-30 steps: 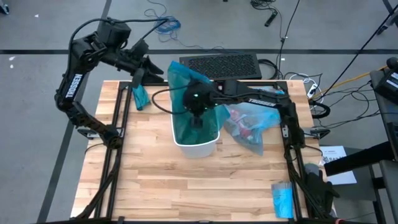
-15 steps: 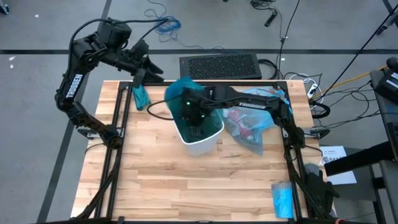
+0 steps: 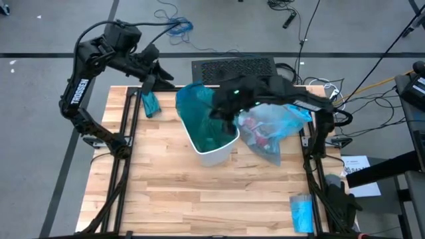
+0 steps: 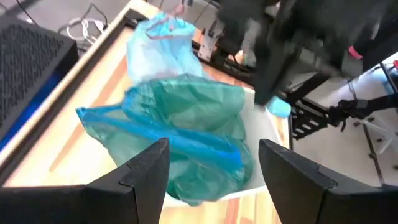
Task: Place trash/remove bag and relplace
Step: Insert the blue trash bag into the white trash bin
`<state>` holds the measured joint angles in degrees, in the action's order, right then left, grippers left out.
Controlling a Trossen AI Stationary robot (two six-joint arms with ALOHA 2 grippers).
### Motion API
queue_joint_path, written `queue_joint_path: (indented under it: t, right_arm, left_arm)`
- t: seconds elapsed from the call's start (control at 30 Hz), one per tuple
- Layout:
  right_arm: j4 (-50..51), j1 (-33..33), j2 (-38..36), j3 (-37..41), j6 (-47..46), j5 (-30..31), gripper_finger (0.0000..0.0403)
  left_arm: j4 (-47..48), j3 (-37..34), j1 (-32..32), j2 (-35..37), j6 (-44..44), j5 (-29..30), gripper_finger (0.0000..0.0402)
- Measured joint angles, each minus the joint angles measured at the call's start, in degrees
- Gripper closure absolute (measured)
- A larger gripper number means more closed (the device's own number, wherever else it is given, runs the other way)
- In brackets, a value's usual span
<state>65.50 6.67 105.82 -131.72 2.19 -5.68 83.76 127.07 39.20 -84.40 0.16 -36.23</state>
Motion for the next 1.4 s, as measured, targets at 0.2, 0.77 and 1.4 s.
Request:
queue_joint_path:
  t: [0.2, 0.77, 1.4]
  right_arm:
    - [-3.2, 7.4, 0.4, 0.1, 2.8, -4.2, 0.0325]
    - [-6.2, 22.4, 7.2, 0.1, 8.0, -28.8, 0.0241]
    - [-9.1, 23.9, 12.0, 0.0, 8.0, -35.5, 0.0241]
  left_arm:
    - [0.7, 0.0, -7.6, 1.7, -3.8, 8.9, 0.0162]
    - [-3.9, 0.0, -24.6, 7.8, -15.2, 25.3, 0.0162]
    - [-3.8, 0.0, -29.2, 4.8, -16.8, 28.0, 0.0162]
